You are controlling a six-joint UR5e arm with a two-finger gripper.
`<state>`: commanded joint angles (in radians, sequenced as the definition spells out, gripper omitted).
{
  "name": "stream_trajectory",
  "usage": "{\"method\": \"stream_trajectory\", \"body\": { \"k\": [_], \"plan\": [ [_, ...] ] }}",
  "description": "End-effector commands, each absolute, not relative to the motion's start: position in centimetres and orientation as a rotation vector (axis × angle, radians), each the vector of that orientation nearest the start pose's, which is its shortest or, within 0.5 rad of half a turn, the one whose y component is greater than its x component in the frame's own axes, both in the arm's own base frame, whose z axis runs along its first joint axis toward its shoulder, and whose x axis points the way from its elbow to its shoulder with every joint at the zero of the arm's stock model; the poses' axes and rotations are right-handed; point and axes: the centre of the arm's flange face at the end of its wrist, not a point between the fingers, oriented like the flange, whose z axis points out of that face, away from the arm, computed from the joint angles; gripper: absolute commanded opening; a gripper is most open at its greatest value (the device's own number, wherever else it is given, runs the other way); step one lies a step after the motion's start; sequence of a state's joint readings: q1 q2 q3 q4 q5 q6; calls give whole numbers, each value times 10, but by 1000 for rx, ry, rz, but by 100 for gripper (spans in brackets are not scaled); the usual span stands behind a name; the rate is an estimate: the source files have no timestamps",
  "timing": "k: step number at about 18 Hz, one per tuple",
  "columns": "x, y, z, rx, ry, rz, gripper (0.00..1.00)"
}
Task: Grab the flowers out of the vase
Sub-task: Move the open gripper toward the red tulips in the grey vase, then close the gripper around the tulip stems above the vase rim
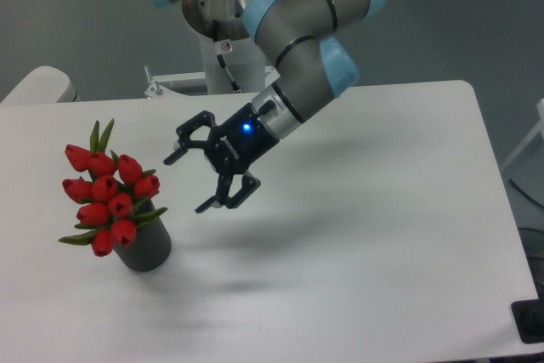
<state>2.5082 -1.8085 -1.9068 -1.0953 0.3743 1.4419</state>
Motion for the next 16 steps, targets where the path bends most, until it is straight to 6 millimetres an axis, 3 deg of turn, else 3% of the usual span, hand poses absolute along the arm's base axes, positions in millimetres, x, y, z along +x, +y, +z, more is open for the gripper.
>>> {"method": "stream_trajectory", "body": {
  "k": [7, 15, 16],
  "plan": [
    [-252, 530, 295, -1925, 531, -655, 100],
    [-236, 543, 290, -1867, 544, -693, 100],
    [-231, 545, 287, -1867, 550, -704, 96]
  ]
}}
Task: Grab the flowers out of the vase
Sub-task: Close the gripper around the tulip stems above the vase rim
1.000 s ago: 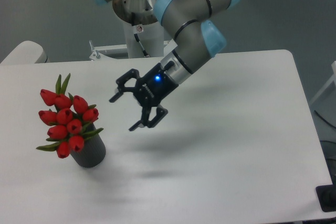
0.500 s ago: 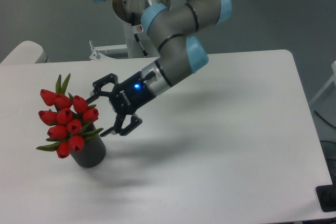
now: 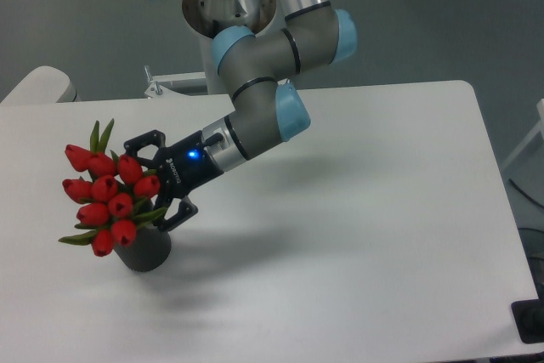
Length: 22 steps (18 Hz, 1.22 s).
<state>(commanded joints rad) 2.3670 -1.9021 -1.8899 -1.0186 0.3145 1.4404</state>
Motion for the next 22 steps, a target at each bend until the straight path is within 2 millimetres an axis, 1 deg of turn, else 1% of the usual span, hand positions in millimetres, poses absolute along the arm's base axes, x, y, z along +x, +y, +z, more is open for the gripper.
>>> {"method": "stream_trajectory", "body": {
  "k": [1, 2, 4, 5, 7, 8, 15, 20, 22],
  "plan": [
    [-230, 547, 287, -1865, 557, -700, 86],
    [-229, 547, 287, -1862, 561, -697, 73],
    [-231, 549, 290, -1860, 565, -692, 43],
    [-233, 548, 291, -1859, 564, -687, 32],
    [-237, 549, 296, -1853, 566, -674, 16],
    [-239, 548, 301, -1843, 565, -667, 11],
    [-249, 543, 311, -1785, 520, -670, 7],
    [-258, 536, 327, -1762, 467, -676, 7],
    [-262, 534, 330, -1749, 447, -679, 7]
  ]
}}
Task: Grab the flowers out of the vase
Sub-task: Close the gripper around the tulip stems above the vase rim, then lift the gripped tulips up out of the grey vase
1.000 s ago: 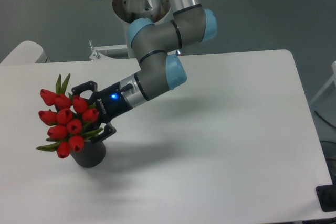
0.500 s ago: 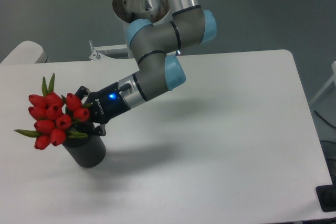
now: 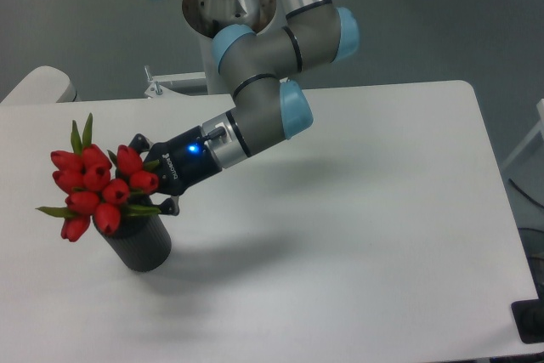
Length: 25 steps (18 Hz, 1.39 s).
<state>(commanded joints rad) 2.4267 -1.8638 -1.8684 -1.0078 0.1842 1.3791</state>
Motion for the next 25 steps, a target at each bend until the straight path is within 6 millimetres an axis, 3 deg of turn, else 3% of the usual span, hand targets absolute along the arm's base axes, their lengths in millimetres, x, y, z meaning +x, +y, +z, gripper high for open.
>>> {"method": "stream_trajectory", "body": {
  "k": [5, 12, 20, 25],
  "plan": [
    [-271, 527, 344, -1704, 395, -692, 7],
    [-296, 516, 387, -1659, 303, -706, 7],
    [-310, 513, 406, -1622, 262, -719, 7],
    [-331, 512, 437, -1623, 235, -709, 7]
  ]
}}
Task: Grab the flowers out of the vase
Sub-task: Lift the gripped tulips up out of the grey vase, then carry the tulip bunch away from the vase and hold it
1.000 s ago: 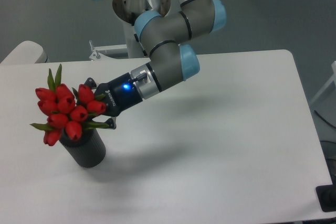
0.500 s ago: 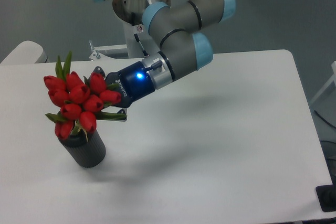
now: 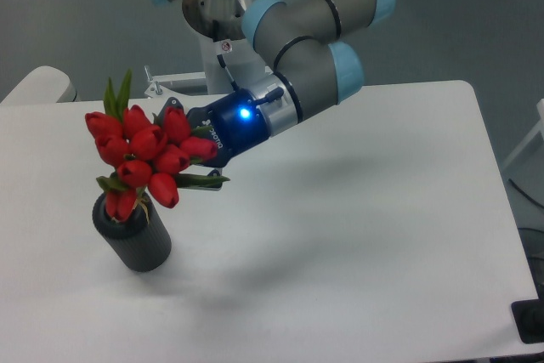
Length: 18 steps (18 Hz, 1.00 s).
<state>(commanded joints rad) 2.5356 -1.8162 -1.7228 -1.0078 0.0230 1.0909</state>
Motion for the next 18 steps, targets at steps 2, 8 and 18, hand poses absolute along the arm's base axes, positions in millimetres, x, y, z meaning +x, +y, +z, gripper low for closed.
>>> {"method": "stream_trajectory", "body": {
  "k": [2, 8, 18],
  "plan": [
    [-349, 506, 447, -1628, 194, -705, 7],
    [-389, 493, 454, -1646, 135, -666, 7],
    [-444, 487, 457, -1680, 121, -573, 5]
  ]
}}
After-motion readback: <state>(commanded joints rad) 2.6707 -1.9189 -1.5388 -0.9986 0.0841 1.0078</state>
